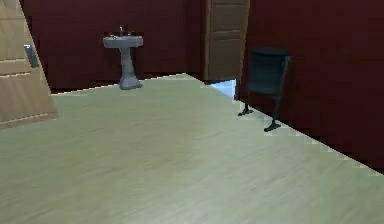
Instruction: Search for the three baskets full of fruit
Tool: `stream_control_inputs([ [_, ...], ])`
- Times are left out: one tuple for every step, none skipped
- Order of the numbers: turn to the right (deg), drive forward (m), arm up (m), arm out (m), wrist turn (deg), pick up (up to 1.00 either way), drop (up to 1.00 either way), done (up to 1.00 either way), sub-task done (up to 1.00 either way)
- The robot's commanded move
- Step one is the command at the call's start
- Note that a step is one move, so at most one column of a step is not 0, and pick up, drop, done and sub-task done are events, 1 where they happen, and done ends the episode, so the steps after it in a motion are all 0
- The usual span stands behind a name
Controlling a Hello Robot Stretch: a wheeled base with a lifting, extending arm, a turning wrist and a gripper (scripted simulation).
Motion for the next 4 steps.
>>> stream_control_inputs([
  [18.0,0.0,0.0,0.0,0.0,0.0,0.0,0.0,0.0],
  [0.0,0.1,0.0,0.0,0.0,0.0,0.0,0.0,0.0],
  [-30.0,0.0,0.0,0.0,0.0,0.0,0.0,0.0,0.0],
  [0.0,0.5,0.0,0.0,0.0,0.0,0.0,0.0,0.0],
])
